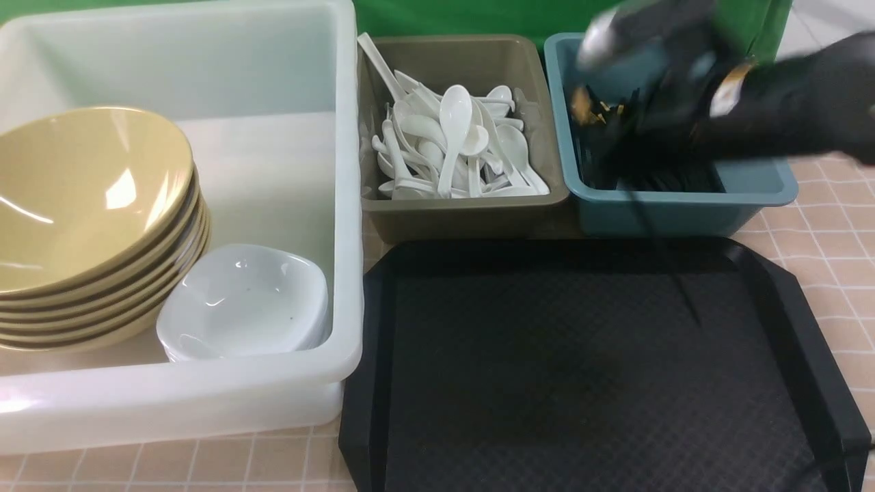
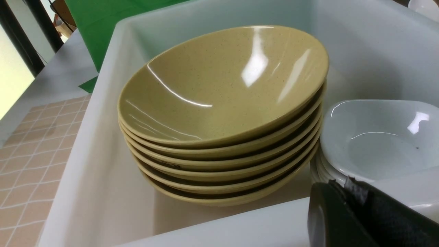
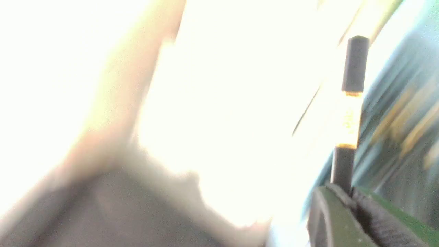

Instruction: On brown table put chopsticks spoon bowls plates into blue grey white boxes.

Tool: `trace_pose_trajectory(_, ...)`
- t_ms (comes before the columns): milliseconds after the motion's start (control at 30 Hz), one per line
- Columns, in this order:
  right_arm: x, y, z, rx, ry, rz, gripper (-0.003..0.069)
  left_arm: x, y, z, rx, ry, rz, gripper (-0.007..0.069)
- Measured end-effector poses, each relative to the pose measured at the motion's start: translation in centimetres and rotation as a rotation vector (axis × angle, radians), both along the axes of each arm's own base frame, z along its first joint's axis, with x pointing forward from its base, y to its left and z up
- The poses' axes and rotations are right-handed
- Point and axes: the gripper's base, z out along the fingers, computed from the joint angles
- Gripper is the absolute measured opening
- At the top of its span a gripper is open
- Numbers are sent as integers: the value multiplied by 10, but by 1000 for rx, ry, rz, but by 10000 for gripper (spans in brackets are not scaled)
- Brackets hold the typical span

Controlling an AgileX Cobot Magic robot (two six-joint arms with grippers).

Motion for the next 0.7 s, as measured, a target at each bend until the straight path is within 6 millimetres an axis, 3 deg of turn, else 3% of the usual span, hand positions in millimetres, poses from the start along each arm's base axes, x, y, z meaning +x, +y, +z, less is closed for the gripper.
trace_pose_trajectory(33, 6, -7, 15, 37, -138, -27, 76, 0, 0, 0, -1, 0, 0, 5)
trace_pose_trajectory(100, 12, -15, 25, 62, -259, -54, 77, 0, 0, 0, -1, 0, 0, 5)
trace_pose_trajectory(200, 31, -29, 26, 77, -415, -112, 109, 0, 0, 0, -1, 0, 0, 5)
trace_pose_trajectory(333, 70, -48, -15, 29, -337, -183, 287, 0, 1, 0, 13, -2, 6, 5)
trace_pose_trajectory(433, 75, -54, -33, -14, -195, -191, 385, 0, 1, 0, 24, -3, 10, 5)
trace_pose_trajectory(500, 66, -55, -29, -34, -118, -180, 416, 0, 2, 0, 24, -1, 11, 5)
trace_pose_trajectory(567, 50, -56, -11, -41, -88, -171, 407, 0, 2, 0, 25, 0, 12, 5)
trace_pose_trajectory(700, -15, -65, 48, -41, -87, -144, 246, 0, 2, 0, 26, 3, 13, 5)
